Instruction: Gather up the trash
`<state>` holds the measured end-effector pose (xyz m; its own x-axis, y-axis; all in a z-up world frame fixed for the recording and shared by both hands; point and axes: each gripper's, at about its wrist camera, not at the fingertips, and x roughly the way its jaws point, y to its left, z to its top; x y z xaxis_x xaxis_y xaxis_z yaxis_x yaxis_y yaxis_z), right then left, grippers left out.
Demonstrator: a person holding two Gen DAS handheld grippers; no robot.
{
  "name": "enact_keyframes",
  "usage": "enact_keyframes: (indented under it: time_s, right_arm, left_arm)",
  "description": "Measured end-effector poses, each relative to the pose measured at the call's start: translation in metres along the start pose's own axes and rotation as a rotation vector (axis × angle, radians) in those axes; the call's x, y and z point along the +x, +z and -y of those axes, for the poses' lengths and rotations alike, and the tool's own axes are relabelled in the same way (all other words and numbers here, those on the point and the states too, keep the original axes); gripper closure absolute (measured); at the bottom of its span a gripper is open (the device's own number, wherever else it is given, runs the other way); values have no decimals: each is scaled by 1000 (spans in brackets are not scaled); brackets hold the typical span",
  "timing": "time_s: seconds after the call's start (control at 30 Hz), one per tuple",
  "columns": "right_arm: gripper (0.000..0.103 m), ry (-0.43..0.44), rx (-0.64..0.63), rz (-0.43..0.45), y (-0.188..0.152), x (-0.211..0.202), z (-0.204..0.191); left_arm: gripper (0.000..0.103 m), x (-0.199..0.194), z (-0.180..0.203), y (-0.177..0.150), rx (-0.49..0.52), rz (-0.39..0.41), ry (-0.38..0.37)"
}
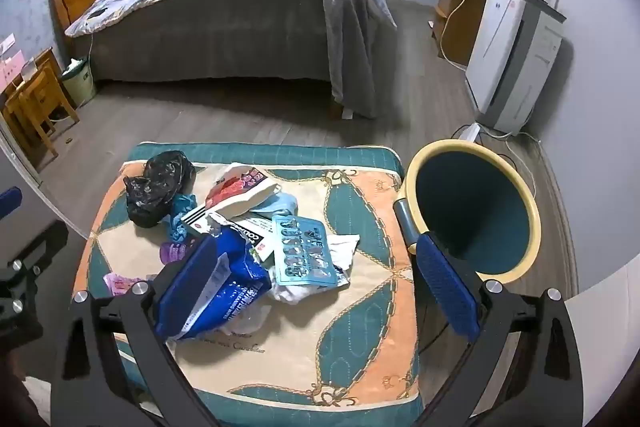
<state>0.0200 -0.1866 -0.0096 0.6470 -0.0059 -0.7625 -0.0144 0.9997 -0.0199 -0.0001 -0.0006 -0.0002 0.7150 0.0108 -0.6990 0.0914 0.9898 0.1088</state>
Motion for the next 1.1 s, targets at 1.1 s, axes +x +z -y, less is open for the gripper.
enact_keyframes:
  time_s: [1.1]
  right_arm:
    - [5,-3,-1,-10,-3,1,4]
  left_arm:
    - [5,-3,0,2,-32,0,-4]
